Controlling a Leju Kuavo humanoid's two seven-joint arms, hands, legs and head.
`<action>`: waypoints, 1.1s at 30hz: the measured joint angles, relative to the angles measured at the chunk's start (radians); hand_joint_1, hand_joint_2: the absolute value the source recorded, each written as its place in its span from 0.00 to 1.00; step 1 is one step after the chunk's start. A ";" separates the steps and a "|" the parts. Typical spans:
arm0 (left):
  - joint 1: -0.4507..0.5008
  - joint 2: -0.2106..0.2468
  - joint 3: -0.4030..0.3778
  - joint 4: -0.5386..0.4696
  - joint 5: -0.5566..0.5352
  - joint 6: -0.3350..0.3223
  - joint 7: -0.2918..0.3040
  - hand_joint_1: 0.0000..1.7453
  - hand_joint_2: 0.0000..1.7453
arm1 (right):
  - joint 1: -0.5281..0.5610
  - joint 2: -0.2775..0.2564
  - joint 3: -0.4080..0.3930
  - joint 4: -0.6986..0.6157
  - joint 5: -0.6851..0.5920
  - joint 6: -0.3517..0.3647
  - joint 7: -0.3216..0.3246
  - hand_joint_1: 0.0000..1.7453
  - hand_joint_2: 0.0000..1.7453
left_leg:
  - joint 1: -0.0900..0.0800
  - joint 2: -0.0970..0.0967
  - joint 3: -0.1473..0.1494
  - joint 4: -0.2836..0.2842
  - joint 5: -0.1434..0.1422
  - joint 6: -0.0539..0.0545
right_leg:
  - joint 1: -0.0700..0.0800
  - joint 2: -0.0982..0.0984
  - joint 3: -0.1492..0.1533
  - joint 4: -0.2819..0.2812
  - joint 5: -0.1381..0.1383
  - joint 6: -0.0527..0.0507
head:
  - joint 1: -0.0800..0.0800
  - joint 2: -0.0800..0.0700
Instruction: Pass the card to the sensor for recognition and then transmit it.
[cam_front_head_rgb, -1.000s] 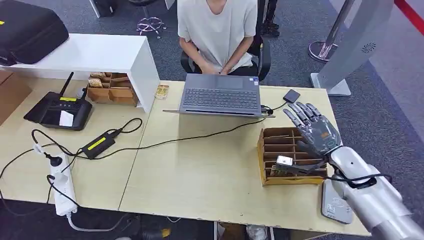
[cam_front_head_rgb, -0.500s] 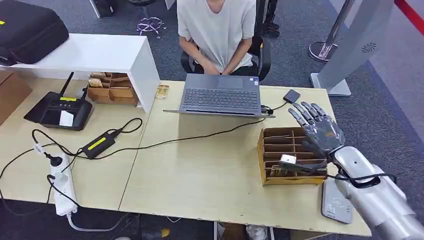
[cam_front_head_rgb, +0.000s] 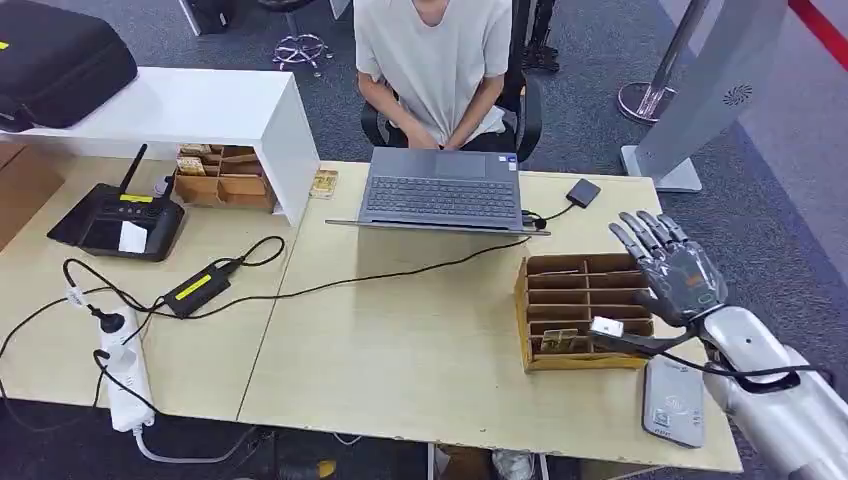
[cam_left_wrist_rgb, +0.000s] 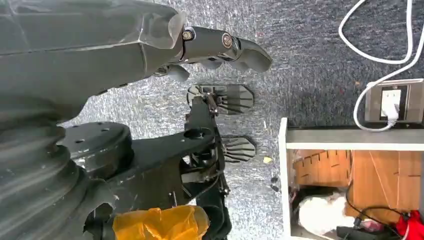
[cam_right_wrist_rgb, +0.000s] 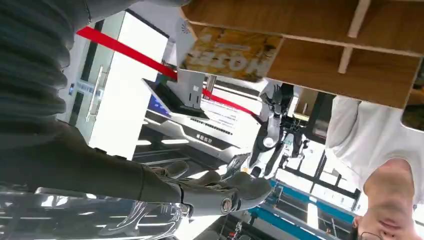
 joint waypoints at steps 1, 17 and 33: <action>0.001 0.001 0.000 0.000 0.001 0.000 -0.002 0.00 1.00 | 0.011 -0.007 -0.007 -0.013 -0.001 0.000 0.000 0.00 1.00 | 0.000 0.000 0.000 0.000 0.000 0.000 | 0.000 0.000 0.000 0.000 0.000 0.000 | 0.000 0.000; 0.006 0.008 0.000 0.000 -0.001 -0.002 -0.003 0.00 1.00 | 0.070 -0.039 -0.053 -0.098 -0.008 0.039 -0.049 0.00 1.00 | 0.000 0.000 0.000 0.000 0.000 0.000 | 0.000 0.000 0.000 0.000 0.000 0.000 | 0.000 0.000; 0.004 0.004 0.000 0.000 -0.003 -0.003 -0.003 0.00 1.00 | -0.026 -0.038 0.000 -0.126 -0.064 0.146 -0.107 0.00 1.00 | 0.000 0.000 0.000 0.000 0.000 0.000 | 0.000 0.000 0.000 0.000 0.000 0.000 | 0.000 0.000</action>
